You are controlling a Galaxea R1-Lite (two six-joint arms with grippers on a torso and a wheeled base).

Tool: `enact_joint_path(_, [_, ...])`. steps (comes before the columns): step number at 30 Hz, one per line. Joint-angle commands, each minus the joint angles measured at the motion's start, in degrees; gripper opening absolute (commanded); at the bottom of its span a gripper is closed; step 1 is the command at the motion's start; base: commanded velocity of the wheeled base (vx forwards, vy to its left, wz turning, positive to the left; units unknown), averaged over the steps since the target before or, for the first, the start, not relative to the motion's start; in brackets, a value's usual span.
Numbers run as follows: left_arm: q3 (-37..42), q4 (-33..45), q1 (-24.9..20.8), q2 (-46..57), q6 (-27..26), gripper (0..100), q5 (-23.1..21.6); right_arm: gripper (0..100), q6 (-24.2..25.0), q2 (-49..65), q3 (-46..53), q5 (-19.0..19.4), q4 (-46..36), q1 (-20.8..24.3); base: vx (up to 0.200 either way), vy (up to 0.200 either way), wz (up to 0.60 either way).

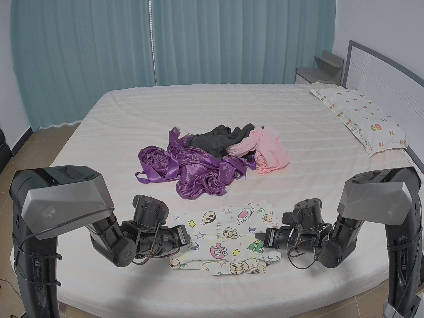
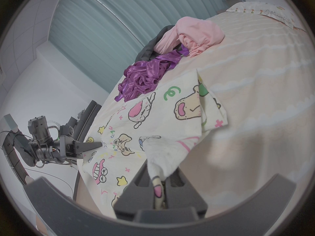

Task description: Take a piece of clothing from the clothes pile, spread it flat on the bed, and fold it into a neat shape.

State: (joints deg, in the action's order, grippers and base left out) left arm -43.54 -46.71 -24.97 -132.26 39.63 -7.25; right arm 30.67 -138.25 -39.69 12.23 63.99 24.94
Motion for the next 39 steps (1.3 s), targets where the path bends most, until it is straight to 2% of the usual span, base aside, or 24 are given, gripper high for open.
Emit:
enact_joint_path(1, [1.4,-1.2,-0.1,-0.3,0.0,0,-0.3,0,-0.1,0.0,0.8,-0.1,-0.1,0.3,0.0,0.0,0.0])
enact_joint_path(2, [1.6,-1.5,-0.1,-0.3,0.0,0,-0.4,100,-0.1,0.0,0.8,-0.1,-0.1,0.4,0.0,0.0,0.0])
enact_joint_path(3, [1.6,-1.6,-0.1,-0.3,0.0,100,-0.5,100,0.0,0.0,0.8,-0.1,-0.1,0.4,0.0,0.0,0.0])
enact_joint_path(12, [4.7,-5.6,1.1,-0.4,0.0,100,-0.6,100,-0.2,3.3,6.1,-0.2,0.3,0.0,0.0,0.0,0.0])
enact_joint_path(14, [6.9,-7.7,2.8,0.0,0.3,100,-1.0,100,-0.1,5.9,9.5,0.0,0.3,0.0,0.0,0.0,0.0])
enact_joint_path(20, [11.8,-12.8,5.8,2.4,5.5,100,-4.8,100,0.0,10.1,16.2,0.6,1.8,1.3,0.0,0.0,0.0])
enact_joint_path(23, [15.9,-18.6,7.7,3.8,9.5,100,-8.4,100,0.0,8.6,16.8,0.3,2.9,3.0,0.0,0.0,0.0])
enact_joint_path(26, [17.4,-21.6,8.3,3.8,10.6,100,-8.6,100,0.0,7.2,15.4,-0.1,2.7,3.6,0.0,0.0,0.0])
enact_joint_path(31, [17.4,-22.2,8.6,3.8,11.6,100,-8.5,100,-0.2,6.6,14.9,-0.4,1.5,5.6,0.0,0.0,0.0])
enact_joint_path(32, [17.4,-22.2,8.6,3.8,11.6,100,-8.5,0,-0.4,6.2,14.3,-1.0,0.6,6.1,0.0,0.0,0.0])
enact_joint_path(35, [17.5,-22.2,8.7,3.8,11.6,100,-8.4,0,-1.0,5.9,13.1,-4.0,-1.0,6.7,0.0,0.0,0.0])
enact_joint_path(39, [17.6,-22.2,9.2,3.8,11.6,100,-8.1,0,-1.1,6.3,13.1,-5.1,-2.3,6.6,0.0,0.0,0.0])
